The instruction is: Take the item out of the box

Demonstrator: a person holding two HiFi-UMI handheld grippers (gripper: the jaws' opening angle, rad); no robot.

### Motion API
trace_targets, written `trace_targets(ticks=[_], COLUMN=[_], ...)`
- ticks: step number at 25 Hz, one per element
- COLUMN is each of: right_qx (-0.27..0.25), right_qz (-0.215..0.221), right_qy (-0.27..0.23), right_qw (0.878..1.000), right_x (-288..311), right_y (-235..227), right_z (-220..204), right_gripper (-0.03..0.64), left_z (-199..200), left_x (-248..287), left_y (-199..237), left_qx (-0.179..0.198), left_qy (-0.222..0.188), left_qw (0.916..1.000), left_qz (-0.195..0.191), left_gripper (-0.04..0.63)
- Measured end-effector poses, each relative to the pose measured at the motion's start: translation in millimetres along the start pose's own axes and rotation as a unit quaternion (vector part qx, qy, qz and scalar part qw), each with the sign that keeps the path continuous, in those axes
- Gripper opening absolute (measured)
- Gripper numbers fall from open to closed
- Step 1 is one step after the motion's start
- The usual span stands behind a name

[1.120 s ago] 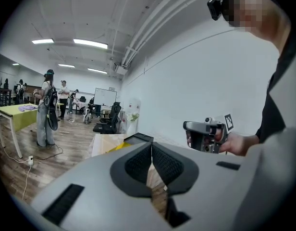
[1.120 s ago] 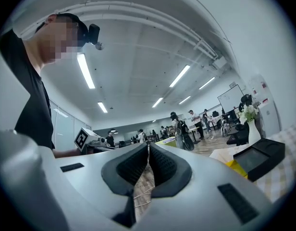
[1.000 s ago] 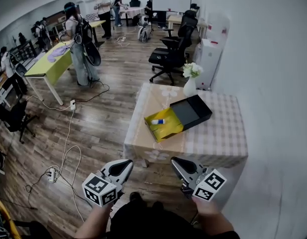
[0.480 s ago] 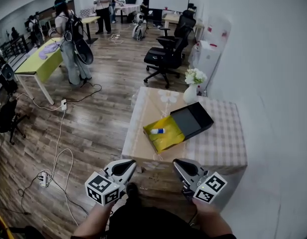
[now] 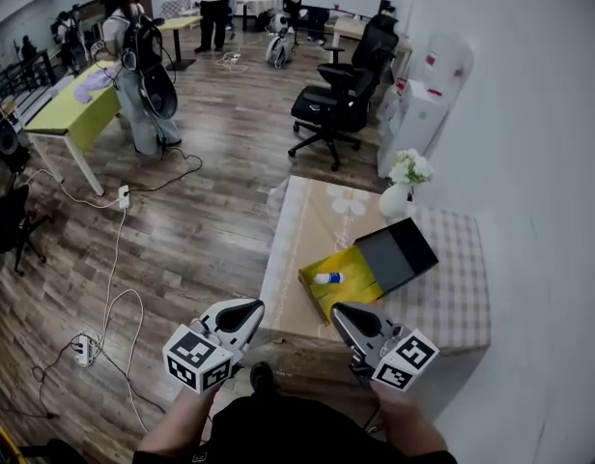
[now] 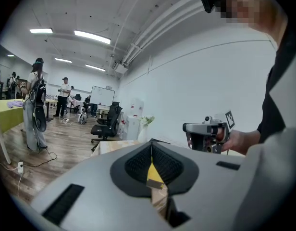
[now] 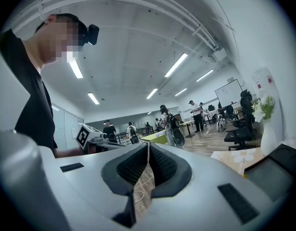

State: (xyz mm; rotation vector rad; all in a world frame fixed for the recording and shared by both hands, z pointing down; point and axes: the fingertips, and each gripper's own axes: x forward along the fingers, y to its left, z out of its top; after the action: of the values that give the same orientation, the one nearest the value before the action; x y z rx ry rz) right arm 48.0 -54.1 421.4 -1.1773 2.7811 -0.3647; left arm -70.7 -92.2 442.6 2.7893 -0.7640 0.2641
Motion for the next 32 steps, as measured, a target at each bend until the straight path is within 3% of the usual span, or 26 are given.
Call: trace_targets(ticks=[11, 20, 32], right_qx=[-0.023, -0.029, -0.084], right_qz=[-0.024, -0.043, -0.014], right_qy=[-0.002, 0.009, 0.114], right_qw=[0.999, 0.999, 0.990], right_x=[53.2, 38.4, 41.1], right_y=[-19.9, -54.7, -117.5], right_z=[18.2, 24.6, -8.4], right_gripper=[0.038, 0.038, 0.041], left_z=[20.5, 28.0, 27.5], left_x=[9.3, 42.4, 94.7], left_y=[59.1, 63.4, 57.7], left_qx=[0.012, 0.009, -0.009], left_qy=[-0.007, -0.004, 0.015], left_qw=[0.9996, 0.9994, 0.9997], left_qz=[-0.023, -0.033, -0.015], left_gripper=[0.014, 0.015, 0.014])
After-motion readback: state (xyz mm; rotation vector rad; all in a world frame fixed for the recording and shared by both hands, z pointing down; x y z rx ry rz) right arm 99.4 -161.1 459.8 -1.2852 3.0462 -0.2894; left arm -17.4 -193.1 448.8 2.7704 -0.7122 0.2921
